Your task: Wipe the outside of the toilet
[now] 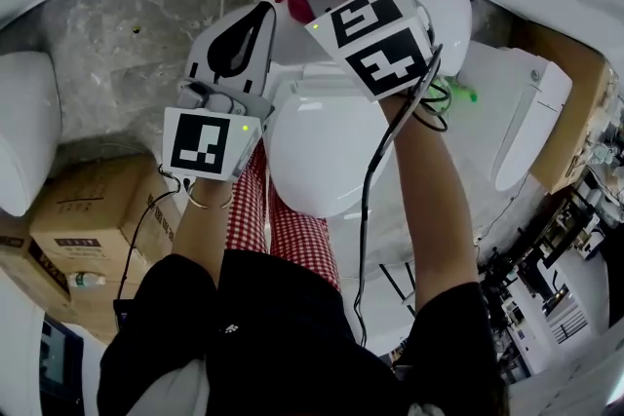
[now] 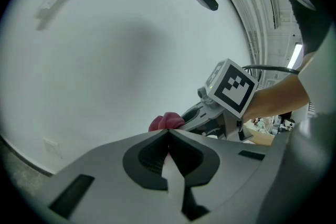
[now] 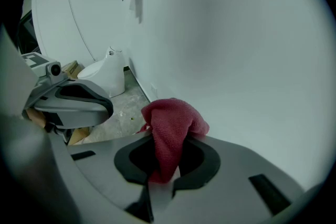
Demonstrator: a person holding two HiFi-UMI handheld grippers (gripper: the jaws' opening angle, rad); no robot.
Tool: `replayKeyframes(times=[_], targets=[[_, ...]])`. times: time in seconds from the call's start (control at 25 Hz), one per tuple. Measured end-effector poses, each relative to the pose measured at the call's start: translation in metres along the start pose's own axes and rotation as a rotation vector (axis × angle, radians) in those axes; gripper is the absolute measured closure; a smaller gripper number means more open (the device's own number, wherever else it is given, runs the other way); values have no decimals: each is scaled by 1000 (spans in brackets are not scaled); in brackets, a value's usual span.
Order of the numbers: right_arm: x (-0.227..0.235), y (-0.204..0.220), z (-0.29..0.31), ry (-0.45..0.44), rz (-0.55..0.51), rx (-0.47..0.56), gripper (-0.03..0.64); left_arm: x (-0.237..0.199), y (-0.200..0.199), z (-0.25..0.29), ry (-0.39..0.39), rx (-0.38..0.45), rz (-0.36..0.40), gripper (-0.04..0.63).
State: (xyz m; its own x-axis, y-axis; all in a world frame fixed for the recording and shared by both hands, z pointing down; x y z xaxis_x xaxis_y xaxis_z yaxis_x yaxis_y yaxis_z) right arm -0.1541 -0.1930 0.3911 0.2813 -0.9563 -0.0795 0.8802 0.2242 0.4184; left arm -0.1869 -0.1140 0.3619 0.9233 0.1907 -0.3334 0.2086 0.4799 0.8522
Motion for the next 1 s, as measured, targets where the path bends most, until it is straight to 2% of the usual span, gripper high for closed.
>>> replayKeyframes(times=[0.16, 0.44, 0.64, 1.0], targets=[[8, 7, -8, 15, 13, 7, 543, 9, -5, 3, 19, 8, 2, 589], [31, 31, -28, 61, 99, 1, 543, 25, -7, 5, 50, 13, 10, 589], [48, 45, -38, 122, 125, 36, 543, 34, -6, 4, 68, 11, 12, 589], [73, 73, -54, 201, 186, 32, 543, 47, -6, 7, 96, 6, 20, 589]])
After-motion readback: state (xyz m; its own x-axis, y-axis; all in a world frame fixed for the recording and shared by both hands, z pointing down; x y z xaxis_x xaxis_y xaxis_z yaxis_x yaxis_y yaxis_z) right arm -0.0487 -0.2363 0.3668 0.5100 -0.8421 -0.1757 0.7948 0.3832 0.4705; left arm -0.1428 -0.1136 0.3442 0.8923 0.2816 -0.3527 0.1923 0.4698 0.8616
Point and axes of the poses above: the fingertips, and each gripper's own axes: z forward along the fingers, x to its right, y out of its underside, the point moved 2 cm from there along -z, backward along the fingers, and after that the axes turned 11 degrees about -x, right-handed, at the moved point
